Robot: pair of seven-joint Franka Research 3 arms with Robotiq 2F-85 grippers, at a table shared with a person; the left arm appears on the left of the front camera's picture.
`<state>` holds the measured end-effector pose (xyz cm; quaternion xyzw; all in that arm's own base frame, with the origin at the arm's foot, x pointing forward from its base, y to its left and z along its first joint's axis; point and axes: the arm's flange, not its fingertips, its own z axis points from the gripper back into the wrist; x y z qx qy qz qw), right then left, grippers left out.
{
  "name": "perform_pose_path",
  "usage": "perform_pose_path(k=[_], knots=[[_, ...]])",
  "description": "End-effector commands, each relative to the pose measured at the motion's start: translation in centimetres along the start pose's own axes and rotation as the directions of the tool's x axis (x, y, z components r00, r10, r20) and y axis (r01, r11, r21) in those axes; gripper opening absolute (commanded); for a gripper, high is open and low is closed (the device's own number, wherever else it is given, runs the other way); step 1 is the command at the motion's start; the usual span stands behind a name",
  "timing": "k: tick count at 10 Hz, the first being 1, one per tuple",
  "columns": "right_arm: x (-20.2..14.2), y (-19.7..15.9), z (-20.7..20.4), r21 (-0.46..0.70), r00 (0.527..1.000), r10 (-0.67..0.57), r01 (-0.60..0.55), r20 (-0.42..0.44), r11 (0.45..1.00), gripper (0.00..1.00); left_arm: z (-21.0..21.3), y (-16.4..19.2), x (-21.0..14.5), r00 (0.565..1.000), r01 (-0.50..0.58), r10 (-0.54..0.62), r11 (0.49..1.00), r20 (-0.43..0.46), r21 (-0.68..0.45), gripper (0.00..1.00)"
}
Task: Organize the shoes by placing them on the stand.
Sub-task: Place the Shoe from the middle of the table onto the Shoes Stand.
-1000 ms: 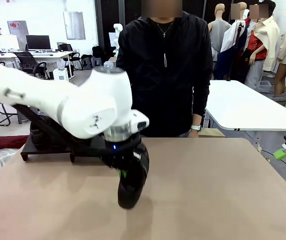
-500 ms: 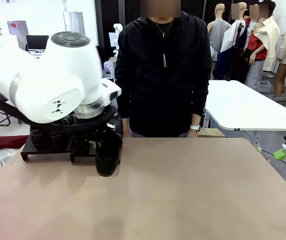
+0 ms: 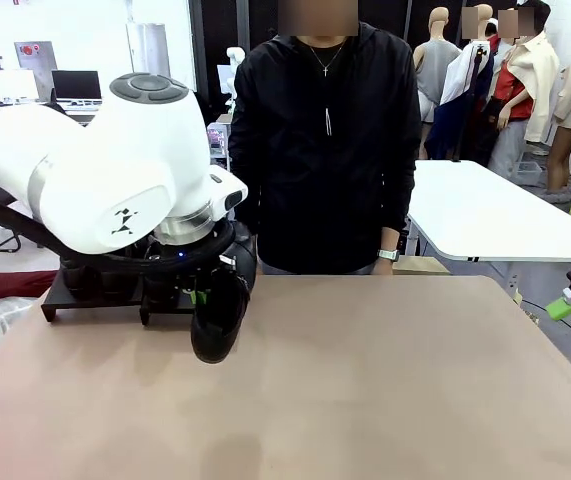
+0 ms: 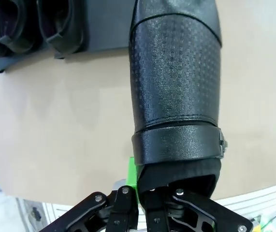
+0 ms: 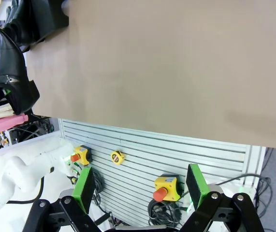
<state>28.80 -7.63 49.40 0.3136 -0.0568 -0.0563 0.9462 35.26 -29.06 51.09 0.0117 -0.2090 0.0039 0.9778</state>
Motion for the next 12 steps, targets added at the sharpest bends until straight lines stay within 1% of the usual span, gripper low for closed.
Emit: perform_pose_path(k=[1, 2, 3, 4, 5, 6, 8, 10, 12], knots=[[0.0, 0.1, 0.1, 0.015, 1.000, 0.002, -0.002, 0.000, 1.000, 1.00, -0.8, 2.7, 5.2, 1.000, -0.015, 0.014, 1.000, -0.024, -0.018, 0.00], [0.0, 0.1, 0.1, 0.015, 1.000, 0.002, -0.002, 0.000, 1.000, 1.00, -2.3, 3.8, 9.8, 0.988, 0.125, -0.138, 0.978, -0.069, -0.167, 0.00], [0.0, 0.1, 0.1, 0.015, 1.000, 0.002, -0.002, 0.000, 1.000, 1.00, -4.9, 4.8, 15.2, 0.987, 0.137, -0.151, 0.968, -0.050, -0.208, 0.00], [0.0, 0.1, 0.1, 0.015, 1.000, 0.002, -0.002, 0.000, 1.000, 1.00, -7.5, 5.5, 19.1, 0.988, 0.128, -0.143, 0.967, -0.053, -0.220, 0.00], [0.0, 0.1, 0.1, 0.015, 1.000, 0.002, -0.002, 0.000, 1.000, 1.00, -9.7, 5.5, 21.3, 0.981, 0.137, -0.164, 0.963, -0.100, -0.234, 0.00], [0.0, 0.1, 0.1, 0.015, 1.000, 0.002, -0.002, 0.000, 1.000, 1.00, -11.5, 5.5, 22.4, 0.977, 0.108, -0.142, 0.973, -0.161, -0.203, 0.00], [0.0, 0.1, 0.1, 0.015, 1.000, 0.002, -0.002, 0.000, 1.000, 1.00, -12.9, 5.5, 22.2, 0.979, 0.055, -0.086, 0.984, -0.184, -0.168, 0.00], [0.0, 0.1, 0.1, 0.015, 1.000, 0.002, -0.002, 0.000, 1.000, 1.00, -13.4, 5.8, 21.9, 0.982, 0.026, -0.053, 0.988, -0.182, -0.149, 0.00], [0.0, 0.1, 0.1, 0.015, 1.000, 0.002, -0.002, 0.000, 1.000, 1.00, -13.9, 5.9, 22.0, 0.987, 0.013, -0.032, 0.993, -0.161, -0.118, 0.00]])
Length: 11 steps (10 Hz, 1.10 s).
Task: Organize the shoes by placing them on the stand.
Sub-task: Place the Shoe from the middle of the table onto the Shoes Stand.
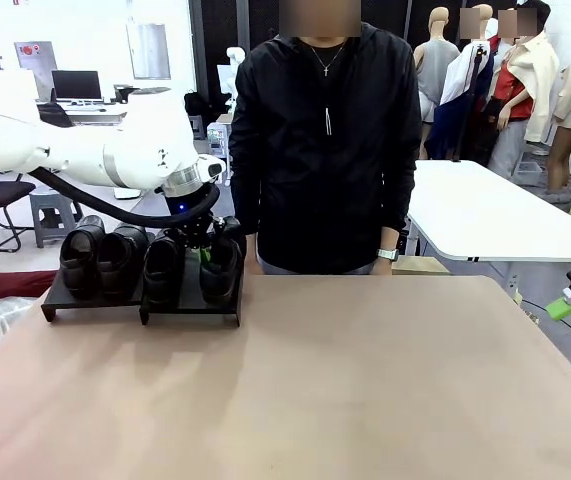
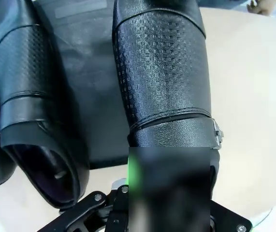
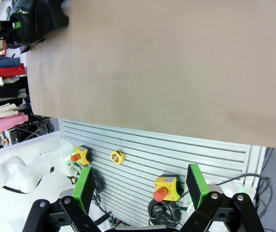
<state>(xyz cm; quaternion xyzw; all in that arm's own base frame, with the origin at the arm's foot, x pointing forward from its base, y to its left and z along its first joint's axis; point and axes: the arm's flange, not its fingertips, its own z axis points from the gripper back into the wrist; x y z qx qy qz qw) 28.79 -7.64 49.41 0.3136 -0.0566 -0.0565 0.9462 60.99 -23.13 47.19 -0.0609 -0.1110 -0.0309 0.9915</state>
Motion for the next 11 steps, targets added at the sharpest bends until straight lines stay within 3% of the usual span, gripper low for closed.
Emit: perform_pose_path(k=[1, 3, 6, 8, 11], knots=[[0.0, 0.1, 0.1, 0.015, 1.000, 0.002, -0.002, 0.000, 1.000, 1.00, 0.2, 0.3, 0.1, 0.996, -0.020, 0.016, 0.999, 0.087, 0.042, 0.00], [0.0, 0.1, 0.1, 0.015, 1.000, 0.002, -0.002, 0.000, 1.000, 1.00, -0.3, 0.6, 0.3, 0.988, -0.009, 0.002, 0.999, 0.152, 0.046, 0.00], [0.0, 0.1, 0.1, 0.015, 1.000, 0.002, -0.002, 0.000, 1.000, 1.00, -1.0, 1.2, 0.3, 0.988, -0.019, 0.010, 0.998, 0.151, 0.057, 0.00], [0.0, 0.1, 0.1, 0.015, 1.000, 0.002, -0.002, 0.000, 1.000, 1.00, -1.3, 1.5, 0.2, 0.986, -0.011, -0.002, 0.997, 0.166, 0.073, 1.00], [0.0, 0.1, 0.1, 0.015, 1.000, 0.002, -0.002, 0.000, 1.000, 1.00, -0.2, 1.4, -0.4, 0.975, -0.017, -0.001, 0.997, 0.222, 0.078, 1.00]])
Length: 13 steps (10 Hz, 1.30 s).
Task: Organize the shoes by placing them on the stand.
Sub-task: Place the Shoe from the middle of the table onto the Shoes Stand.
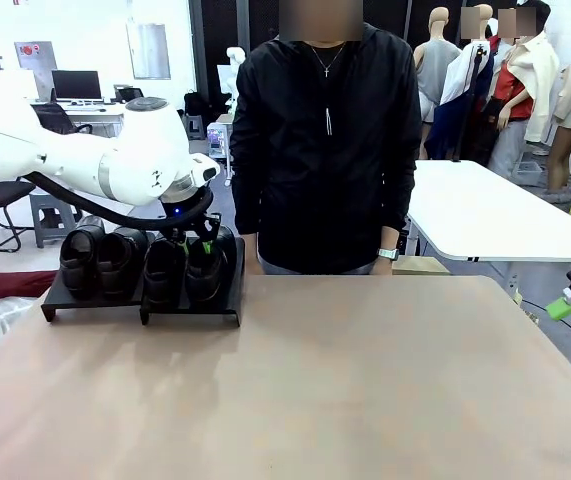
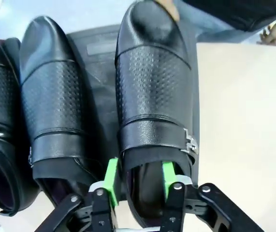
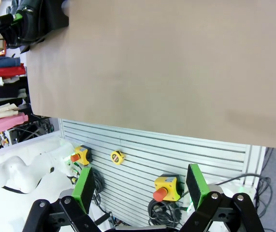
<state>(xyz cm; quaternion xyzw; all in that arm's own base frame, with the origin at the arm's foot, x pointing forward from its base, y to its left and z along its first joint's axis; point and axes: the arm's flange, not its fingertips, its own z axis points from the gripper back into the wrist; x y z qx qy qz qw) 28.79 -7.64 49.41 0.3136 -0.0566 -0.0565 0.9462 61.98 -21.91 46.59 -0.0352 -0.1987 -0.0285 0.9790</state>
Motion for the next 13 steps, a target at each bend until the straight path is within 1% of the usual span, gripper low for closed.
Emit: perform_pose_path(k=[1, 3, 4, 5, 6, 7, 8, 9, 10, 11, 12, 13], knots=[[0.0, 0.1, 0.1, 0.015, 1.000, 0.002, -0.002, 0.000, 1.000, 1.00, 1.8, -0.1, -1.4, 0.997, -0.020, 0.019, 1.000, 0.076, 0.010, 1.00], [0.0, 0.1, 0.1, 0.015, 1.000, 0.002, -0.002, 0.000, 1.000, 1.00, 5.1, -0.4, -2.9, 0.993, -0.018, 0.022, 0.999, 0.116, -0.036, 1.00], [0.0, 0.1, 0.1, 0.015, 1.000, 0.002, -0.002, 0.000, 1.000, 1.00, 7.6, -0.8, -4.5, 0.997, -0.006, 0.010, 0.998, 0.071, -0.061, 1.00], [0.0, 0.1, 0.1, 0.015, 1.000, 0.002, -0.002, 0.000, 1.000, 1.00, 10.9, -1.4, -7.2, 0.994, 0.103, -0.100, 0.986, 0.033, -0.129, 1.00], [0.0, 0.1, 0.1, 0.015, 1.000, 0.002, -0.002, 0.000, 1.000, 1.00, 13.7, -1.2, -10.2, 0.981, 0.188, -0.193, 0.963, -0.006, -0.193, 1.00], [0.0, 0.1, 0.1, 0.015, 1.000, 0.002, -0.002, 0.000, 1.000, 1.00, 16.2, -0.9, -13.6, 0.954, 0.277, -0.299, 0.919, -0.037, -0.279, 1.00], [0.0, 0.1, 0.1, 0.015, 1.000, 0.002, -0.002, 0.000, 1.000, 1.00, 18.2, -0.4, -16.8, 0.889, 0.394, -0.451, 0.838, -0.074, -0.378, 1.00], [0.0, 0.1, 0.1, 0.015, 1.000, 0.002, -0.002, 0.000, 1.000, 1.00, 19.9, 1.1, -19.6, 0.832, 0.435, -0.547, 0.747, -0.093, -0.503, 1.00], [0.0, 0.1, 0.1, 0.015, 1.000, 0.002, -0.002, 0.000, 1.000, 1.00, 21.0, 3.5, -21.4, 0.818, 0.420, -0.568, 0.698, -0.090, -0.580, 1.00], [0.0, 0.1, 0.1, 0.015, 1.000, 0.002, -0.002, 0.000, 1.000, 1.00, 21.8, 7.1, -23.4, 0.848, 0.363, -0.528, 0.639, -0.045, -0.678, 1.00], [0.0, 0.1, 0.1, 0.015, 1.000, 0.002, -0.002, 0.000, 1.000, 1.00, 21.9, 11.0, -26.3, 0.923, 0.270, -0.384, 0.674, -0.013, -0.687, 1.00], [0.0, 0.1, 0.1, 0.015, 1.000, 0.002, -0.002, 0.000, 1.000, 1.00, 21.1, 14.0, -29.7, 0.970, 0.218, -0.234, 0.707, 0.068, -0.673, 1.00]])
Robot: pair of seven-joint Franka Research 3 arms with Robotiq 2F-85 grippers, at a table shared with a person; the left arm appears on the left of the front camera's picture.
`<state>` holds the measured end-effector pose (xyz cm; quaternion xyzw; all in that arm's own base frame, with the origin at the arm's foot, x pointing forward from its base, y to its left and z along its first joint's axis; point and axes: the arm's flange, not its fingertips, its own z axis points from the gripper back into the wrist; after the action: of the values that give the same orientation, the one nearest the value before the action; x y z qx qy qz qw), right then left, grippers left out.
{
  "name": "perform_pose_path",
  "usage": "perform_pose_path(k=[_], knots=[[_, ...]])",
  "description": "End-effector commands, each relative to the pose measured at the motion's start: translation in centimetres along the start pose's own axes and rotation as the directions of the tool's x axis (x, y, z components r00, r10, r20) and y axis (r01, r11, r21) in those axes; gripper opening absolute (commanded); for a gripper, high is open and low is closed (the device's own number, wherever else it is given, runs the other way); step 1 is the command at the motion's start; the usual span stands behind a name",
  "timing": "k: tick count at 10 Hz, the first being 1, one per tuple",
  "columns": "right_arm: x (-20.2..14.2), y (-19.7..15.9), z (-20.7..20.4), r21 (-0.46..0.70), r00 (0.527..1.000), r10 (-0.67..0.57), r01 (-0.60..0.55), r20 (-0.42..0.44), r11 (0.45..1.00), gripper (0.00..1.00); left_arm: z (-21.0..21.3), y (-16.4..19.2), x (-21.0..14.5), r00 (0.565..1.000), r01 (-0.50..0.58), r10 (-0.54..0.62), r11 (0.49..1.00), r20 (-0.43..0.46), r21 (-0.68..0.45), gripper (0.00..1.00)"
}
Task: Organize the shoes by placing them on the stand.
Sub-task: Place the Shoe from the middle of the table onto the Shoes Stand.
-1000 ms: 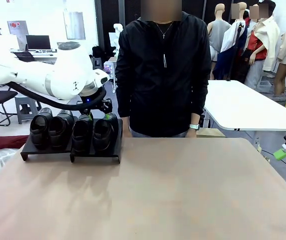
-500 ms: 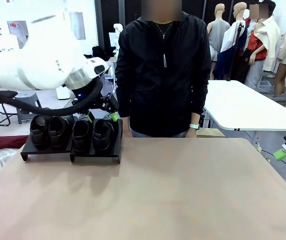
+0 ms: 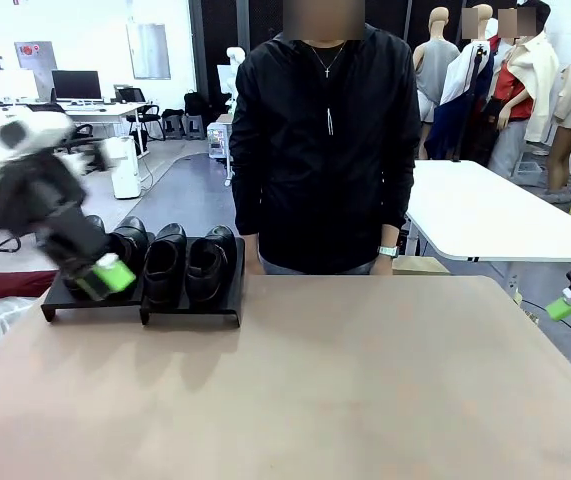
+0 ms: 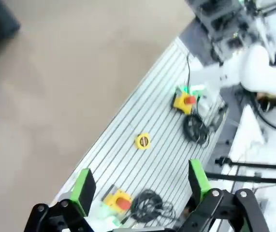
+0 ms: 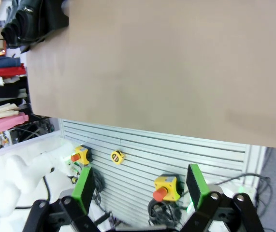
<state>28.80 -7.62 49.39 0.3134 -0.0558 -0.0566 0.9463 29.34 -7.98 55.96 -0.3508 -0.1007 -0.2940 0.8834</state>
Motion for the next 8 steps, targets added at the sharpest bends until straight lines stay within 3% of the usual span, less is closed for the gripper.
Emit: perform_pose_path(k=[1, 2, 3, 8], knots=[[0.0, 0.1, 0.1, 0.015, 1.000, 0.003, -0.003, 0.002, 1.000, 1.00, -0.6, 3.0, -6.1, 0.974, -0.094, 0.090, 0.996, 0.208, 0.009, 1.00], [0.0, 0.1, 0.1, 0.015, 1.000, 0.003, -0.003, 0.002, 1.000, 1.00, -1.1, 4.6, -6.4, 0.962, -0.138, 0.142, 0.990, 0.234, -0.034, 1.00], [0.0, 0.1, 0.1, 0.015, 1.000, 0.003, -0.003, 0.002, 1.000, 1.00, 0.9, 2.3, -3.8, 0.993, -0.072, 0.072, 0.997, 0.094, -0.004, 1.00], [0.0, 0.1, 0.1, 0.015, 1.000, 0.003, -0.003, 0.002, 1.000, 1.00, 0.9, 2.3, -3.8, 0.993, -0.072, 0.072, 0.997, 0.094, -0.004, 1.00]])
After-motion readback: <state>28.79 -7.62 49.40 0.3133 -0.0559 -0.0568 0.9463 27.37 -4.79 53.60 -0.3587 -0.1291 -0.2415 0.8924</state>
